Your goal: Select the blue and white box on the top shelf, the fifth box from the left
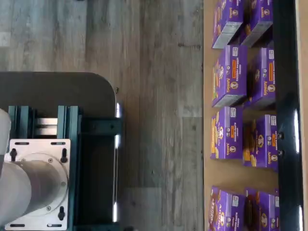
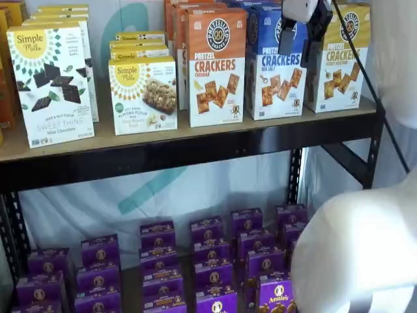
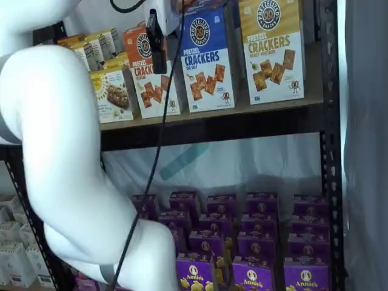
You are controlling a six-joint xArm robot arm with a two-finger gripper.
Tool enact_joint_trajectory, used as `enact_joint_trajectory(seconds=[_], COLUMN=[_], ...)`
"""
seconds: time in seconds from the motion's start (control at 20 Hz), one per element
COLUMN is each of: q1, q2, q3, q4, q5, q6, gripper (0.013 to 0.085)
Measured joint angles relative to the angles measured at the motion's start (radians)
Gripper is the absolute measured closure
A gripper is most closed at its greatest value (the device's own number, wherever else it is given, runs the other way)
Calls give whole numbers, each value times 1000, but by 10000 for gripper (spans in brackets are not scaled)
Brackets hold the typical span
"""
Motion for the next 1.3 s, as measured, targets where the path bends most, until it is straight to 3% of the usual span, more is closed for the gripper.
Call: enact_joint_trajectory(seconds=[0.15, 0.85, 1.3], q1=[23, 19, -24], q2=[-3, -25, 20], q3=[5, 31, -38], q4=[-34, -21, 48], q5=[16, 1, 22], q6=[10, 10, -2], gripper=[130, 130, 130])
